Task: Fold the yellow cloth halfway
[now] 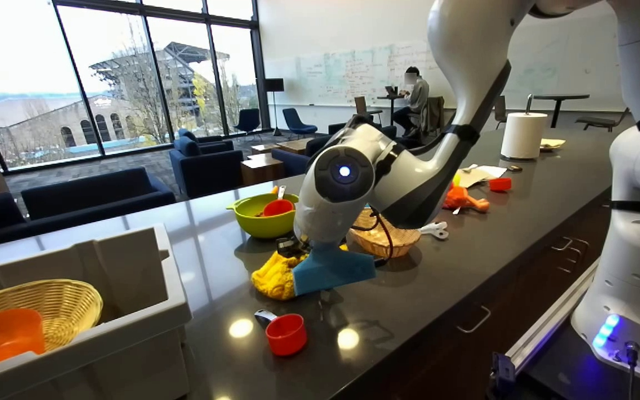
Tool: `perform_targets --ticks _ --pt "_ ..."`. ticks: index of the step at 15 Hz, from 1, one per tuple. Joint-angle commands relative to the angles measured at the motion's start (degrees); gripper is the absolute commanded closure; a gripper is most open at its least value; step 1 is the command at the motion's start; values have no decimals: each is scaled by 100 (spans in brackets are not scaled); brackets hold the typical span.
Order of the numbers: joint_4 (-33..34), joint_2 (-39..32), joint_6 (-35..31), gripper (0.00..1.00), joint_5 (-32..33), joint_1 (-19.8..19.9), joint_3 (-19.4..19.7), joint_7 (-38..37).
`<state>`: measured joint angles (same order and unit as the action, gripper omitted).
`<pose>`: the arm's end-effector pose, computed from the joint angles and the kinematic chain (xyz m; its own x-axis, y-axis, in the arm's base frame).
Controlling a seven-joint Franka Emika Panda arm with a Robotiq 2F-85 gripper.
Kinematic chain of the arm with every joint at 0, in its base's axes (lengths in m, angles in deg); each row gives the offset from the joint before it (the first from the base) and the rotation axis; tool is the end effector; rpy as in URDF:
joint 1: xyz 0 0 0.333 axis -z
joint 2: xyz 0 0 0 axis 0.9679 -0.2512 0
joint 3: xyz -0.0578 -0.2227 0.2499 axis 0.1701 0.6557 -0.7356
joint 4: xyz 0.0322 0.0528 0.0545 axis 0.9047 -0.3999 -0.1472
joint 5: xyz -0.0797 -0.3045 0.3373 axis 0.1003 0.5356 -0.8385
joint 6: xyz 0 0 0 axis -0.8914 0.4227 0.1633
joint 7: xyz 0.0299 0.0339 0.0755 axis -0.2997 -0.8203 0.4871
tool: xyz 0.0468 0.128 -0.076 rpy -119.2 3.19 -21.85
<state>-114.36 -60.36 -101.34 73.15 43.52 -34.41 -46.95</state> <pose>0.4101 0.4668 0.1894 0.6529 -0.2671 0.7088 -0.3304 -0.9425 -0.0508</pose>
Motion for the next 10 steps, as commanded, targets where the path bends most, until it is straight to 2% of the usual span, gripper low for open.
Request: perform_targets --ticks 1,4,6,8,10 --pt "120 151 223 26 341 7 -13 -371" --pt "104 678 263 5 409 152 -42 -484" --pt "124 1002 300 0 204 381 11 -226" --pt "13 1393 -235 0 -829 848 65 777" --pt "-234 1756 -1088 0 -1886 1250 226 1817"
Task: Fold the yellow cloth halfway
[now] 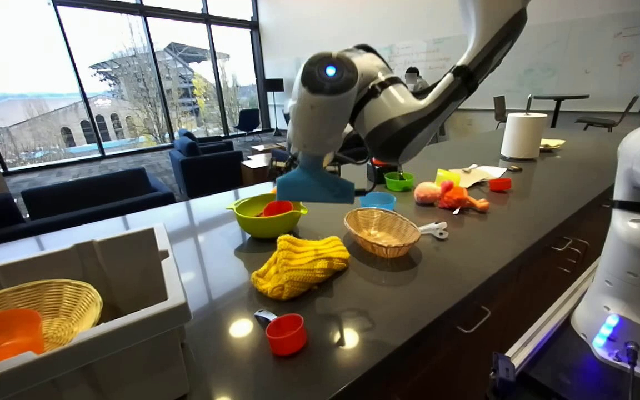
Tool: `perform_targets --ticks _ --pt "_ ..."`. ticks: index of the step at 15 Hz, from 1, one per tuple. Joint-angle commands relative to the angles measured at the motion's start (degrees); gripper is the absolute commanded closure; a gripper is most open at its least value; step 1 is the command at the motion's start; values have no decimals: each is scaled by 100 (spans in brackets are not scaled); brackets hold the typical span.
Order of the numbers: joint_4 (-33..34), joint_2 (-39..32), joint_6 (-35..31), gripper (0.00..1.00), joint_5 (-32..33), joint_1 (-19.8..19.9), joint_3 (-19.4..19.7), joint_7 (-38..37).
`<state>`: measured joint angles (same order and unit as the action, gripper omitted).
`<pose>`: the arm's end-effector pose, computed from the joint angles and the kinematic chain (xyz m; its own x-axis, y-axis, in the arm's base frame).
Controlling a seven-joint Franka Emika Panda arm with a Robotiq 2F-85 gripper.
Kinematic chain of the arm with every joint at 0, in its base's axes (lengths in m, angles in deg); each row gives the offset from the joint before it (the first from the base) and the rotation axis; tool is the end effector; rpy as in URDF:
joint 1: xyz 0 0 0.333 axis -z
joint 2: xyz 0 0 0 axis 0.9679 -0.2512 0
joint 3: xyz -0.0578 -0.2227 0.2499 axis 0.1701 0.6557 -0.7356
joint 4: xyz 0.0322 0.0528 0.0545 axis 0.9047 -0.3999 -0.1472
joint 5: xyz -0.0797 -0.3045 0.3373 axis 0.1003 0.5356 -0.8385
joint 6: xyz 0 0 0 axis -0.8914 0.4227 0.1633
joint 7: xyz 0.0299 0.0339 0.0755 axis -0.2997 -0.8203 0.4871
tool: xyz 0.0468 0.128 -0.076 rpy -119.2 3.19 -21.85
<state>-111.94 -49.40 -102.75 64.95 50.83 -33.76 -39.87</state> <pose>0.4895 0.4247 0.3209 0.5448 -0.4325 0.7184 -0.4489 -0.8740 -0.1858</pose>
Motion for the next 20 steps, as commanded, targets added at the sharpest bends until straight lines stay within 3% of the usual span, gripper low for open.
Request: perform_targets --ticks 1,5,8,13,20 --pt "-615 791 -1344 0 -1591 742 221 1633" --pt "-1028 751 -2290 0 -3698 1177 754 3680" --pt "-1321 694 -2465 0 -5263 1221 814 5196" --pt "-1381 1528 -314 0 -7592 1116 767 7331" --pt "-829 2936 3022 0 -6942 1588 953 7303"
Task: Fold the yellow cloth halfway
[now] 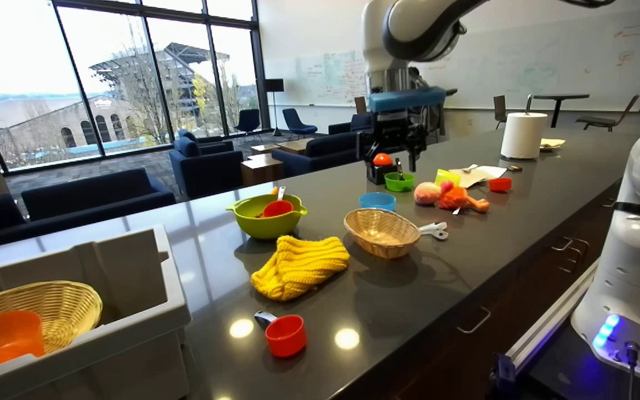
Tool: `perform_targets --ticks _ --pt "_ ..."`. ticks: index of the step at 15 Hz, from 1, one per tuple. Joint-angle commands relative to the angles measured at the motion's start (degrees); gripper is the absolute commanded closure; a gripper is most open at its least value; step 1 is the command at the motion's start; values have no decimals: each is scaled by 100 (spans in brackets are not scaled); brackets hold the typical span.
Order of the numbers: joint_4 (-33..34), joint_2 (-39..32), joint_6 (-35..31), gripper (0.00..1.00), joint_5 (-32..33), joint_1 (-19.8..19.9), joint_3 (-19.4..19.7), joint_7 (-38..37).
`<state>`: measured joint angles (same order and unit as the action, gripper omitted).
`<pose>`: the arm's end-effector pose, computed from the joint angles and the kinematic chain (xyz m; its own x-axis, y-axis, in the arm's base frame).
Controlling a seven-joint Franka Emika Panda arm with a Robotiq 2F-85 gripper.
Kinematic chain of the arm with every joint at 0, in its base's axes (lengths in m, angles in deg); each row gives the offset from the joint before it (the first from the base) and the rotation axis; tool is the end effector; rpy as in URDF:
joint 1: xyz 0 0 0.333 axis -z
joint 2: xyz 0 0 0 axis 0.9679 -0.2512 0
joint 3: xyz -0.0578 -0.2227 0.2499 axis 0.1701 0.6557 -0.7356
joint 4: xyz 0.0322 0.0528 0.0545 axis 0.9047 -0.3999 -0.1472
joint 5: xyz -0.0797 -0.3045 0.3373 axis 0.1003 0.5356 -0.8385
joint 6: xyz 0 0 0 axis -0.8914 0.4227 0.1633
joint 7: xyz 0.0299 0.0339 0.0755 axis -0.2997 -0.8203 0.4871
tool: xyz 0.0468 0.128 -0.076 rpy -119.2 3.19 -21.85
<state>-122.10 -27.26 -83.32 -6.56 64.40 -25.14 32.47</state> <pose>0.4616 0.2115 0.3865 0.8688 -0.4903 -0.0685 -0.4873 -0.8714 0.0566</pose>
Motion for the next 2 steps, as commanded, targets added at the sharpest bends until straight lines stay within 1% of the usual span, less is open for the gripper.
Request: perform_targets --ticks 1,2 --pt "313 924 1474 0 241 317 153 172" --pt "390 1056 1669 0 229 398 221 291"
